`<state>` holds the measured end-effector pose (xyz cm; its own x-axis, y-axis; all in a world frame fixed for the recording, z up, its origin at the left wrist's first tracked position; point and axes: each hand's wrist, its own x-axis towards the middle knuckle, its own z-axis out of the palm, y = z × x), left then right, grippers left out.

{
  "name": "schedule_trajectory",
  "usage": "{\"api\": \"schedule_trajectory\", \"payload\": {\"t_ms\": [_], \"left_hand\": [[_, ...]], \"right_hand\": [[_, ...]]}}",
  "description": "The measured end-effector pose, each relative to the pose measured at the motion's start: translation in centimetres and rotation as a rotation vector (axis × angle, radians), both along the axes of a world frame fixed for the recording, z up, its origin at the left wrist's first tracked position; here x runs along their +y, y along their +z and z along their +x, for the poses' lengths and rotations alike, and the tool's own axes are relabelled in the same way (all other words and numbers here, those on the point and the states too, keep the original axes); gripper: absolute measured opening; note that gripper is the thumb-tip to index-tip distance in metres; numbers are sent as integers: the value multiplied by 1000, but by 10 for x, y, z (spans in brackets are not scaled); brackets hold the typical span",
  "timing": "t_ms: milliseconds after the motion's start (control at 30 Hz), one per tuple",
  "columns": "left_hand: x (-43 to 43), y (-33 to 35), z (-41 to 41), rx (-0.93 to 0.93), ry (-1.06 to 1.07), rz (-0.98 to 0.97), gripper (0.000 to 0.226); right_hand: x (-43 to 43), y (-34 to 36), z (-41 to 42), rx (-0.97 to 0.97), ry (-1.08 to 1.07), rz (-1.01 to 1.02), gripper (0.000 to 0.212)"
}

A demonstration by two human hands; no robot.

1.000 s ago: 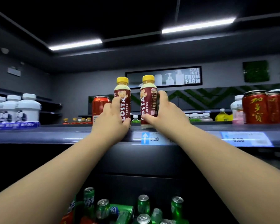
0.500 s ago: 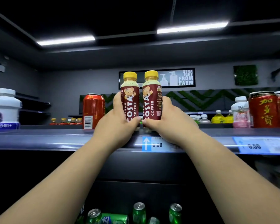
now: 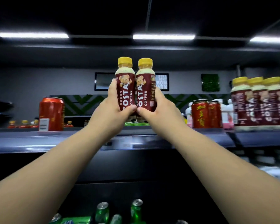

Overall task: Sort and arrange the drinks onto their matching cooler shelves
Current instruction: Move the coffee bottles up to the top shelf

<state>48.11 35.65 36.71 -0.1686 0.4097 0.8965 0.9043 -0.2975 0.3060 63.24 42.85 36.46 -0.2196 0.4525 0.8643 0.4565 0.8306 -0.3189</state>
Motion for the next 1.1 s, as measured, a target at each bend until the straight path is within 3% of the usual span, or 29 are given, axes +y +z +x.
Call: {"api": "schedule_trajectory", "payload": {"t_ms": [467,667,933,1100], "left_hand": [[81,-4,180,98,-210,4,94],[110,-8,204,68,-218,-11,98],[123,-17,203,45,-132,-26,105],[123,-20,202,92,-56,-68,104]], "right_hand": [[57,-7,191,71,-153,-62,82],[79,-7,212,62,-170,-63,65],[94,-19,207,10,-237,-23,86],[97,-23,205,-39,-292,-37,75]]}}
